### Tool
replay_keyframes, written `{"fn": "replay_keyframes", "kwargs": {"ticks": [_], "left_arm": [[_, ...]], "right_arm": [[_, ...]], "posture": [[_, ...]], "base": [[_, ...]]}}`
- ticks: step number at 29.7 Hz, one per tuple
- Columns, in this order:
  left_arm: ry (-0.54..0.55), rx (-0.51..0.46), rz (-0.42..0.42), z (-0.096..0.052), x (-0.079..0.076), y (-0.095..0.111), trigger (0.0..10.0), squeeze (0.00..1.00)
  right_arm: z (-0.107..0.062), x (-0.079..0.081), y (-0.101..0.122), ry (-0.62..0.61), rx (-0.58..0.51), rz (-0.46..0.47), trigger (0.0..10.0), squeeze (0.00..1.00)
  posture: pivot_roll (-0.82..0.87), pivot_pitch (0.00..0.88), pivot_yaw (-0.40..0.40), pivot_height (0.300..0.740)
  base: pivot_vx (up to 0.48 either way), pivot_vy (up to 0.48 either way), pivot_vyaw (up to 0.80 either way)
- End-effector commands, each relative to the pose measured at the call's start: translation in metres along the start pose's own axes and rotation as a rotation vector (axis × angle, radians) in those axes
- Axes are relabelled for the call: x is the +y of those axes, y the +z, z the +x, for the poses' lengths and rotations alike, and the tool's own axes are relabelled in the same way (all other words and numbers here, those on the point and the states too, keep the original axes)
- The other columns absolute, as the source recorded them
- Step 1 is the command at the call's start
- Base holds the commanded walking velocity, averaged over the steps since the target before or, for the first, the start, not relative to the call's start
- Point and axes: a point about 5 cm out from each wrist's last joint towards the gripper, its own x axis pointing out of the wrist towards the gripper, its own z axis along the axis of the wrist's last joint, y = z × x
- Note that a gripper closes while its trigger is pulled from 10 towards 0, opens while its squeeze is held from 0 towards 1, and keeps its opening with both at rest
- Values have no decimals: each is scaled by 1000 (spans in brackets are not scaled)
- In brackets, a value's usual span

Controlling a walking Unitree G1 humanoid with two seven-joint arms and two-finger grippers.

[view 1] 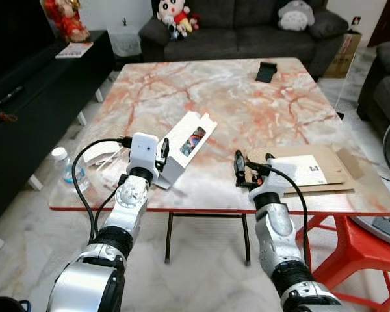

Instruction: Picking trash to rubbish bin

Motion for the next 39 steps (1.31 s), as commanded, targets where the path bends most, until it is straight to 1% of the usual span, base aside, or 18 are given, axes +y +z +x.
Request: {"fn": "replay_keyframes", "kwargs": {"ticks": [1, 22, 26, 29, 35, 37, 39], "left_arm": [[4, -29, 11, 4, 4, 8, 10000, 0], [16, -37, 17, 5, 7, 11, 10000, 0], [13, -42, 17, 5, 7, 11, 10000, 0], [-13, -52, 26, 5, 6, 13, 10000, 0], [-16, -48, 50, 5, 11, 14, 10000, 0], [9, -32, 63, 6, 19, 12, 10000, 0], [12, -30, 64, 6, 20, 12, 10000, 0]], "right_arm": [[2, 3, 3, 7, -12, 5, 10000, 0], [2, 5, 1, 22, -3, 12, 10000, 0], [2, 5, 1, 26, 0, 11, 10000, 0], [2, 5, 1, 27, 2, 12, 10000, 0], [1, 6, 0, 31, 5, 15, 10000, 0], [1, 6, -1, 34, 8, 16, 10000, 0], [1, 6, -1, 34, 8, 16, 10000, 0]], "posture": [[-115, 8, 47, 740], [-112, 11, 45, 740], [-111, 12, 44, 740], [-111, 12, 44, 740], [-111, 12, 44, 740], [-111, 12, 44, 740], [-111, 12, 44, 740]], "base": [[296, 0, 0], [264, 0, 0], [0, 0, 0], [0, 0, 0], [0, 0, 0], [0, 0, 0], [0, 0, 0]]}}
